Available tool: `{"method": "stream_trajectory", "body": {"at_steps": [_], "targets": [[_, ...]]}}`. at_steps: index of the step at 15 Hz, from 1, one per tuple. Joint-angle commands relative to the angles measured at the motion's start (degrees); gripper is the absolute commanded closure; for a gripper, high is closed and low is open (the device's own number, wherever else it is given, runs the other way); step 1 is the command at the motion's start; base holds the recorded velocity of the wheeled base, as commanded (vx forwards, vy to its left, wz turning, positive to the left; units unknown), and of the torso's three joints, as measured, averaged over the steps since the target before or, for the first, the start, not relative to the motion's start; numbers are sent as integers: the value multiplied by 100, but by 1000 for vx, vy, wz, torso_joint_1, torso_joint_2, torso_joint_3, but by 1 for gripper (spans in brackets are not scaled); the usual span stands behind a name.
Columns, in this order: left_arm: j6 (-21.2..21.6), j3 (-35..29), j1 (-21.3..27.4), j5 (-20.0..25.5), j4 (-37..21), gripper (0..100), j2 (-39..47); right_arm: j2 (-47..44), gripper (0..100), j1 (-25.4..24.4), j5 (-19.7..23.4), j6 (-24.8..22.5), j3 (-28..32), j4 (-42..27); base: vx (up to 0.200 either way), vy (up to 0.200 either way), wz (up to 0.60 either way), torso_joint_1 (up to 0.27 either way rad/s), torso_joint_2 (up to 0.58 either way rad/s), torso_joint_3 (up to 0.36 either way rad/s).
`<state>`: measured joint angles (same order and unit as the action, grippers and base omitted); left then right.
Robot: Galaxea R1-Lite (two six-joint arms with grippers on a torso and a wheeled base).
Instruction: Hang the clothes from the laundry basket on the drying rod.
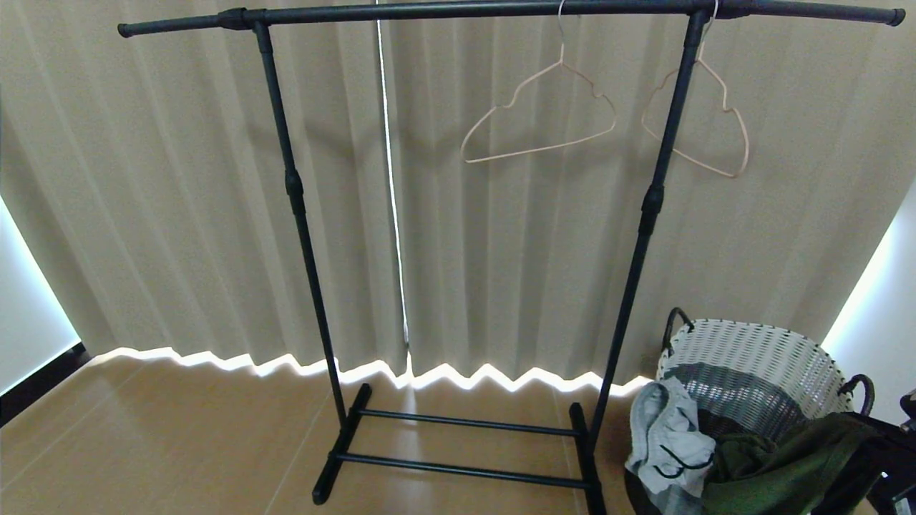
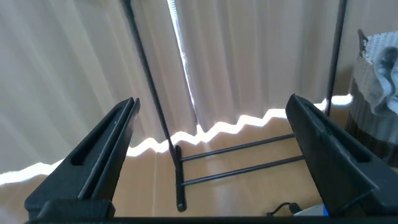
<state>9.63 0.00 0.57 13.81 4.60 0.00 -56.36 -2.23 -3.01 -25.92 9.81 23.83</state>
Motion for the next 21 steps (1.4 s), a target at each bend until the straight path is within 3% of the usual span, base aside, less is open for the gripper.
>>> {"method": "stream_trajectory", "body": {"at_steps": [1,4,5,6,8,9,11,13,15,18,19,20,21], "targets": [[-31,0,-5,7,6,0,0,11,100,-32,11,-1,232,-19,0,0,0,0,0,0],[-67,-53,13,280,-29,0,18,-16,100,-260,29,8,627,-54,0,0,0,0,0,0],[-84,-448,57,588,-55,0,193,-33,100,-550,29,52,1031,-72,0,0,0,0,0,0],[-75,-923,66,614,-38,0,800,-95,100,-770,29,113,1532,-212,0,0,0,0,0,0],[-67,-1195,101,640,-20,0,1169,-130,100,-832,37,166,1770,-388,0,0,0,0,0,0],[-49,-2118,268,807,-11,0,2514,-156,100,-1183,284,887,2429,-801,0,0,0,0,0,0],[-14,-2672,479,807,50,0,3771,-262,100,-1377,468,1423,2763,-1047,0,0,0,0,0,0],[-49,-2953,1138,719,586,0,4816,-367,100,-1579,802,1695,2877,-1021,0,0,0,0,0,0],[-49,-3164,1859,60,1131,0,5669,-411,100,-1737,1004,2020,3009,-1003,0,0,0,0,0,0],[-304,-3428,3467,-1311,1782,0,6987,-569,100,-1886,1215,2565,3167,-986,0,0,0,0,0,0],[-313,-3437,3537,-1364,1799,0,7040,-587,100,-1895,1224,2583,3185,-986,0,0,0,0,0,0],[-427,-3586,4214,-1759,1993,0,7717,-728,100,-1895,1373,2759,3369,-951,0,0,0,0,0,0],[-497,-3656,4408,-1803,2080,0,7928,-763,100,-1895,1400,2803,3431,-951,0,0,0,0,0,0]]}}
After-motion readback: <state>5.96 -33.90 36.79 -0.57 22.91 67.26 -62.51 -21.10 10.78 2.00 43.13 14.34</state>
